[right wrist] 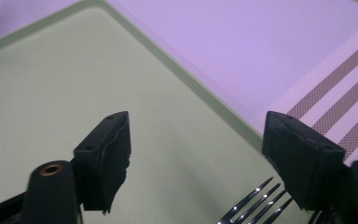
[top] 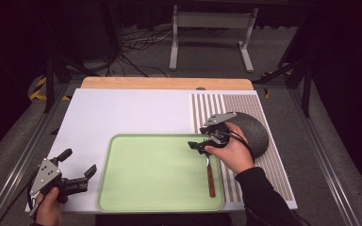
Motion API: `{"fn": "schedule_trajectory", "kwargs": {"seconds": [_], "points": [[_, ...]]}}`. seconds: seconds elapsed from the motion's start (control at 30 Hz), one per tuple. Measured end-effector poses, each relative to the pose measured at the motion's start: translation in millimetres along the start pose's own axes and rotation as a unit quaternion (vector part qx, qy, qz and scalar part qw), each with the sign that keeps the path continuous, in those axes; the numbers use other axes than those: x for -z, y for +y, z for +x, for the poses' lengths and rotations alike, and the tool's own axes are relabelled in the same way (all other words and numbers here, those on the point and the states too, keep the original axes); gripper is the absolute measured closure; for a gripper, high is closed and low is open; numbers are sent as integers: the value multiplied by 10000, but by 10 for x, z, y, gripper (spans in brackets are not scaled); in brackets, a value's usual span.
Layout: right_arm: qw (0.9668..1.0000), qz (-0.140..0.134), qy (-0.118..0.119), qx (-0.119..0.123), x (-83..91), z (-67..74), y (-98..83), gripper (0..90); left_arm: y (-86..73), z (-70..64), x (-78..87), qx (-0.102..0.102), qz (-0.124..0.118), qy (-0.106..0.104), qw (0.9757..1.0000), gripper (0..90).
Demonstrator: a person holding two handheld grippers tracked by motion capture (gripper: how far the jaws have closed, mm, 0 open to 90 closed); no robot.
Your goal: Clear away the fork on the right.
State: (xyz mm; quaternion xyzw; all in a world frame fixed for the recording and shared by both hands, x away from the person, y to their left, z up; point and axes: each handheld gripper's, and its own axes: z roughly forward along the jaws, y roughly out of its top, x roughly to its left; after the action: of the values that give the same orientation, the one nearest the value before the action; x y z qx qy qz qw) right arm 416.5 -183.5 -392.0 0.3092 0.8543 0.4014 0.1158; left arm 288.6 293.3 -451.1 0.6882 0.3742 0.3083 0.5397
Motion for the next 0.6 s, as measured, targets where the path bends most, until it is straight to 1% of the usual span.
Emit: {"fn": "schedule_trajectory", "kwargs": {"seconds": [0.07,0.1,0.17,0.3,0.5,0.53,0.57,0.6], "points": [[9998,-146,-34,90,72,9,2,185,0,-1,0,1,0,-1,10000,1],[9998,-203,-19,66,95,10,-3,176,0,-1,0,3,-1,1,10000,1],[9994,-344,11,93,164,10,-19,175,-2,-1,-3,4,-5,9,10000,1],[9975,-652,3,269,338,25,-70,163,-2,-3,-3,-14,13,5,10000,1],[9943,-1043,12,229,543,28,-183,143,-3,-5,-3,-11,21,17,10000,1],[9943,-1043,12,229,543,28,-183,143,-3,-5,-3,-11,21,17,10000,1],[9929,-1164,13,239,606,22,-234,138,-4,-5,-4,-16,25,13,10000,1],[9921,-1230,8,255,633,19,-257,139,-4,-4,-4,-21,40,8,10000,1]]}}
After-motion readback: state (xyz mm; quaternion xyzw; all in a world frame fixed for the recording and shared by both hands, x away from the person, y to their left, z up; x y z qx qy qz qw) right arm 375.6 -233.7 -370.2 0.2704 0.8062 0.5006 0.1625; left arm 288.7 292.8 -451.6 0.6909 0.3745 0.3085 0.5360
